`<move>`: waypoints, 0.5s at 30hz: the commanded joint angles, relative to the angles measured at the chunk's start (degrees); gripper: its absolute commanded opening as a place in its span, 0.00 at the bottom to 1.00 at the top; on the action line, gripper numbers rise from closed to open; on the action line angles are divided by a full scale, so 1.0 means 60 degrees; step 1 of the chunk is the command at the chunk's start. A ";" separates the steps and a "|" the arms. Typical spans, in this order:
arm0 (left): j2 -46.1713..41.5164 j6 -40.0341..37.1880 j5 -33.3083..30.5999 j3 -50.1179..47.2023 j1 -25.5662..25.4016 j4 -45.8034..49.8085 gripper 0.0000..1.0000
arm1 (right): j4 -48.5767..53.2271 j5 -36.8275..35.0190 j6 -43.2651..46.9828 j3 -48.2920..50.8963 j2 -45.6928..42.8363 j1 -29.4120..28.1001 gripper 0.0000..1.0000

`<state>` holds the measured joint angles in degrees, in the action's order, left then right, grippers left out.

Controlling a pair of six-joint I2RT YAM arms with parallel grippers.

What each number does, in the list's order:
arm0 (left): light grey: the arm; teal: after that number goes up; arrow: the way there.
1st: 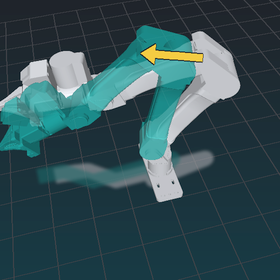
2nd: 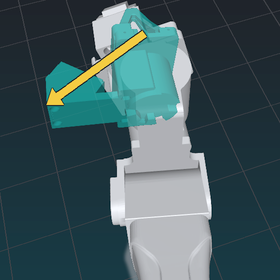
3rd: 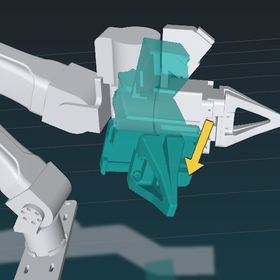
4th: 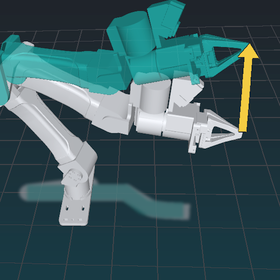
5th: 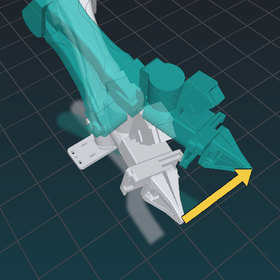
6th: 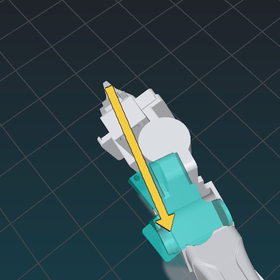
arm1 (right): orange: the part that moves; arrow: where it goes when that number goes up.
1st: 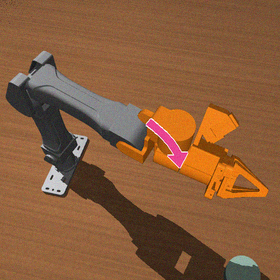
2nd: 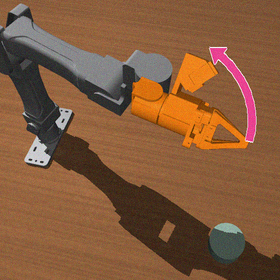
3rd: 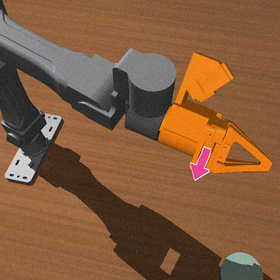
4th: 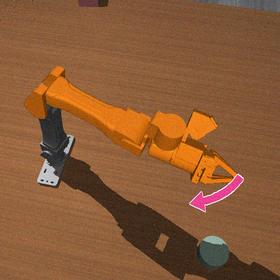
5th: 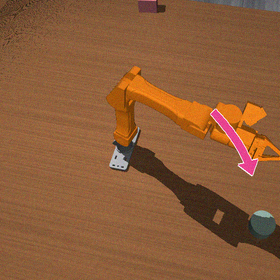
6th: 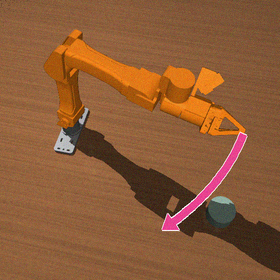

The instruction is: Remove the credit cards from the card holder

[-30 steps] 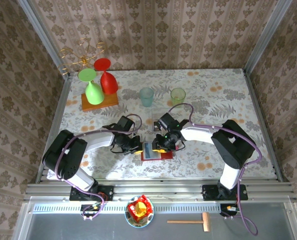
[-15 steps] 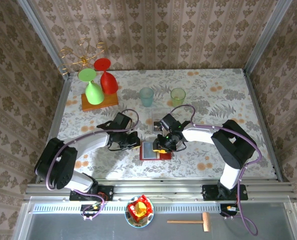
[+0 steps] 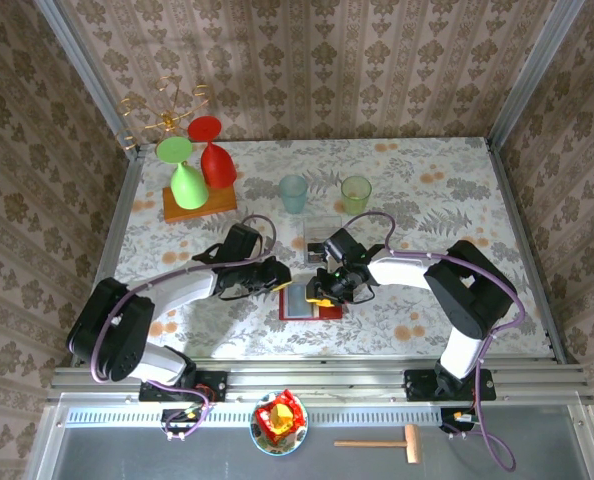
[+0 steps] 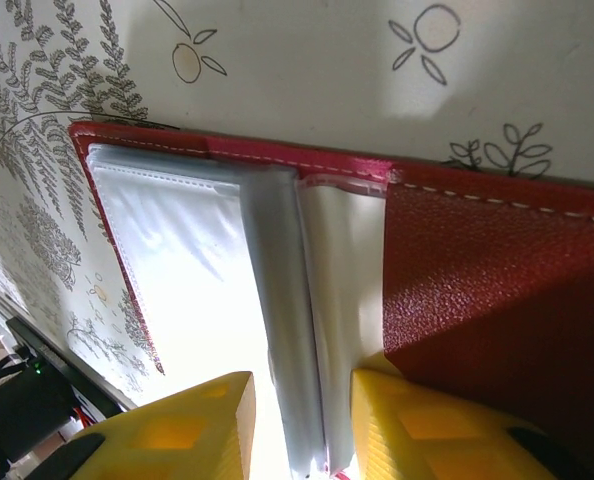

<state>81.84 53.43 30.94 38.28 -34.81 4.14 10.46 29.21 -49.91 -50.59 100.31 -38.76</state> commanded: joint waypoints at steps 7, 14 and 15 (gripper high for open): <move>0.0480 0.0543 0.0593 -0.0184 -0.0236 -0.0877 0.25 | -0.0275 -0.0002 -0.0264 0.0404 -0.0092 0.0059 0.32; 0.0633 0.0475 0.0289 -0.0085 -0.0405 -0.0321 0.25 | -0.0308 0.0009 -0.0311 0.0470 -0.0144 0.0074 0.32; 0.0602 0.0397 0.0127 -0.0020 -0.0410 -0.0055 0.26 | -0.0308 -0.0002 -0.0323 0.0477 -0.0172 0.0074 0.32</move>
<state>85.25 55.96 32.99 37.87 -36.91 0.58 8.21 29.82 -51.22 -49.17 99.72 -38.48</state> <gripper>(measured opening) 0.255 0.317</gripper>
